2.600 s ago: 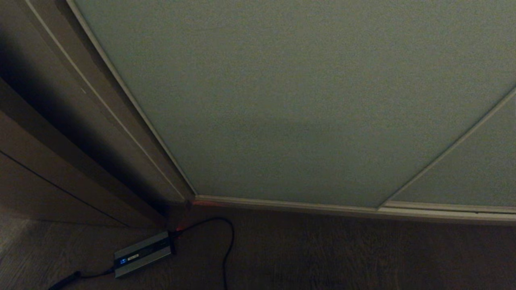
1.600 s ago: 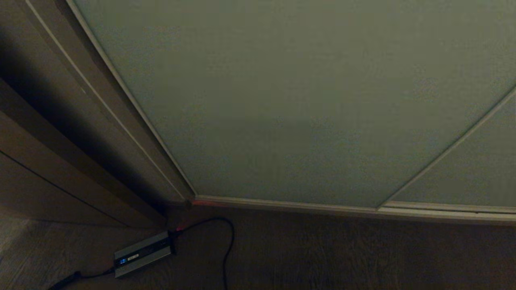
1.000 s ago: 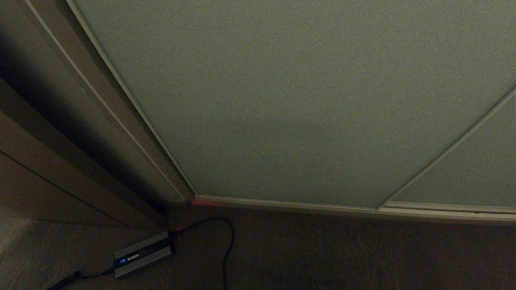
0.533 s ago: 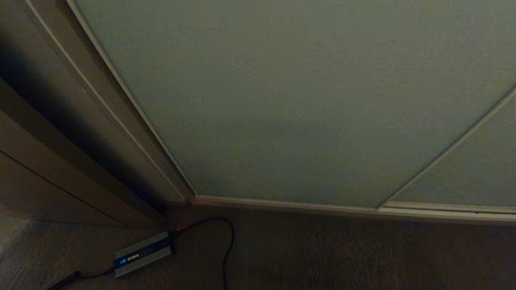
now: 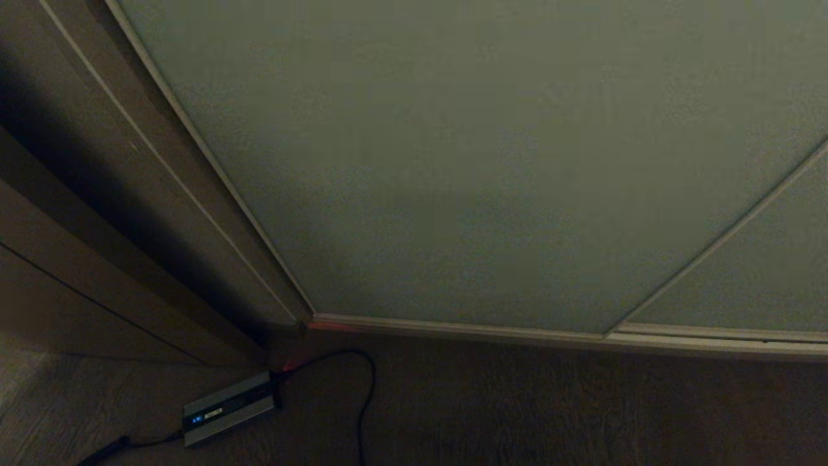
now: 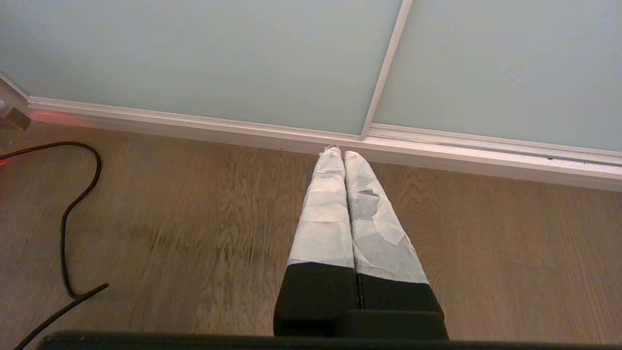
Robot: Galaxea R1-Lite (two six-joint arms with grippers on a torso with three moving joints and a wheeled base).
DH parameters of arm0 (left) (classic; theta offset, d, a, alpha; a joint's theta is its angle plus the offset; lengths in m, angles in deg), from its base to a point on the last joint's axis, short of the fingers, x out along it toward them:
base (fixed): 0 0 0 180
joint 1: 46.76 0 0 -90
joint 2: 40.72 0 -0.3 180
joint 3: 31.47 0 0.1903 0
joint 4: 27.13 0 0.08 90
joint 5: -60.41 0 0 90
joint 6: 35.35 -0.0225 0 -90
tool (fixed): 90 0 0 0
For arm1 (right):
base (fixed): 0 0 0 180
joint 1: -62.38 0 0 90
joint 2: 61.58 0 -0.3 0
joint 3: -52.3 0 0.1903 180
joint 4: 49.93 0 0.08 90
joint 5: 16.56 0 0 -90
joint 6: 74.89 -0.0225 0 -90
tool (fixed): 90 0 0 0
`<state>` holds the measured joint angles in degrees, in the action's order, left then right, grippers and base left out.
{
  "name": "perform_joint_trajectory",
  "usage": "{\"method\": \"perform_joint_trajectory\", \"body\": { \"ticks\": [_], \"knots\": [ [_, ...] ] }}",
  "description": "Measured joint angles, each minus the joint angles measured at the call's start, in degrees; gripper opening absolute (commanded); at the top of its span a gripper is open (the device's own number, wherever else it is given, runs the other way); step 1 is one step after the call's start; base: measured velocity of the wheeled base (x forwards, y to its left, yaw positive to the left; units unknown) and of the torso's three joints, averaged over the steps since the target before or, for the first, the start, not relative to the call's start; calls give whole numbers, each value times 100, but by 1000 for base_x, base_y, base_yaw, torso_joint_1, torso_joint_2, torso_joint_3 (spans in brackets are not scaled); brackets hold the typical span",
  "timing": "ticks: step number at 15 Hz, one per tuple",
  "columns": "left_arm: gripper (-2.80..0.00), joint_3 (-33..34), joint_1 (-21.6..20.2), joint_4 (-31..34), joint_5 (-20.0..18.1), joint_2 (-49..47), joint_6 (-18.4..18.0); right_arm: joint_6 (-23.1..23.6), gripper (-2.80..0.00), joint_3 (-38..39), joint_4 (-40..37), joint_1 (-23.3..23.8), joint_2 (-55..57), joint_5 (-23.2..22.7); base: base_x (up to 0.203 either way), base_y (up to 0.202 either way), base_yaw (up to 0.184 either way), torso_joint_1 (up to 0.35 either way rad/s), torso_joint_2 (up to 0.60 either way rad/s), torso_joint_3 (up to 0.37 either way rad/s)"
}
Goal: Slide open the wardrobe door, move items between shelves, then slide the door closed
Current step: Open the door
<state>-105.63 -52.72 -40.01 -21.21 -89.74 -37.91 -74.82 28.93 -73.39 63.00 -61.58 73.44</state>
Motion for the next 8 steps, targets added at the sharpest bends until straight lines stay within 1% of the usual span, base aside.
{"method": "perform_joint_trajectory", "body": {
  "ticks": [2,5,8],
  "knots": [
    [-280,-311,-35,-446,24,-681,24,2,-280,0,0,0,0,0,0,0,0,0,0,0],
    [-280,-663,12,-898,4,-1524,55,0,-280,0,2,0,0,0,0,0,0,0,0,0],
    [-280,-1076,122,-944,-216,-2129,180,0,-280,0,0,0,0,1,0,0,0,0,0,0]
  ]
}}
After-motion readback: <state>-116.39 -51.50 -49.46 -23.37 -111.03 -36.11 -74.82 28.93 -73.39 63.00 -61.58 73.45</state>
